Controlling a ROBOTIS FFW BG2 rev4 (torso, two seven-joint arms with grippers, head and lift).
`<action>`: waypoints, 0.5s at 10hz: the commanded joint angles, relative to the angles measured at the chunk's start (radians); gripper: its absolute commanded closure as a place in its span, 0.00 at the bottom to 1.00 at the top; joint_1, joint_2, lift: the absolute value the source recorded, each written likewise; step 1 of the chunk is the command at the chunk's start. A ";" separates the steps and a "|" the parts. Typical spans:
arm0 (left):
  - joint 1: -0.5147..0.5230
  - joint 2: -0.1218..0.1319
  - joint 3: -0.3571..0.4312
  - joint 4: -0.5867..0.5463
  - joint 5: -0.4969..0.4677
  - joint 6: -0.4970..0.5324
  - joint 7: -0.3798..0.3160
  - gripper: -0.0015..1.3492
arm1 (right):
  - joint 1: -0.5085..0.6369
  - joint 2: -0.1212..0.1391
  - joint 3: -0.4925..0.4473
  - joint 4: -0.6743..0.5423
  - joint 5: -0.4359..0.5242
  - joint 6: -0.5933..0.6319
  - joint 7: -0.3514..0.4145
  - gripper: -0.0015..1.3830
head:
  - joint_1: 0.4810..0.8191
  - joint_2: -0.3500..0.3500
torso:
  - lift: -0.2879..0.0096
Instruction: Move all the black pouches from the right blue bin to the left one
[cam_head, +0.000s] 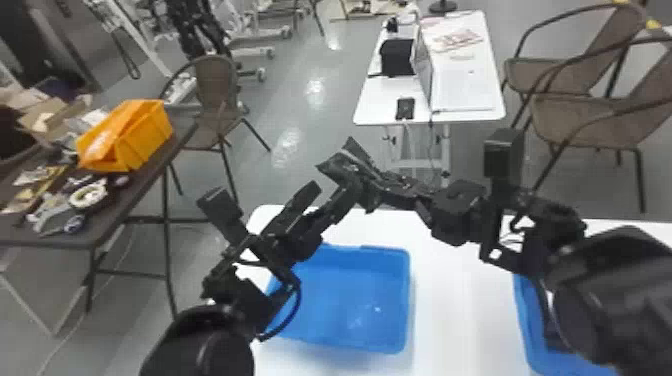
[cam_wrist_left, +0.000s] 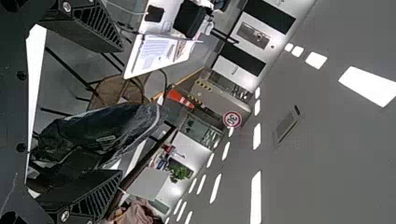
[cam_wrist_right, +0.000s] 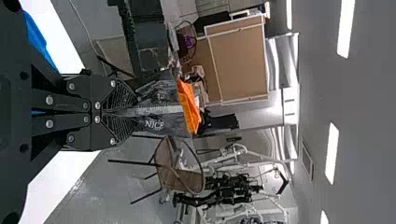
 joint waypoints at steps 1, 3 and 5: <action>0.001 -0.003 -0.014 0.024 -0.013 -0.050 0.001 0.07 | -0.010 0.000 0.017 0.013 -0.025 0.000 -0.003 0.92 | 0.53 0.88 | 0.97; -0.008 -0.017 -0.020 0.032 -0.023 -0.034 0.003 0.10 | -0.021 0.005 0.038 0.039 -0.044 -0.011 -0.004 0.92 | 0.54 0.90 | 0.97; -0.016 -0.018 -0.024 0.025 -0.062 -0.034 0.014 0.83 | -0.024 0.006 0.044 0.052 -0.062 -0.011 -0.006 0.92 | 0.55 0.90 | 0.97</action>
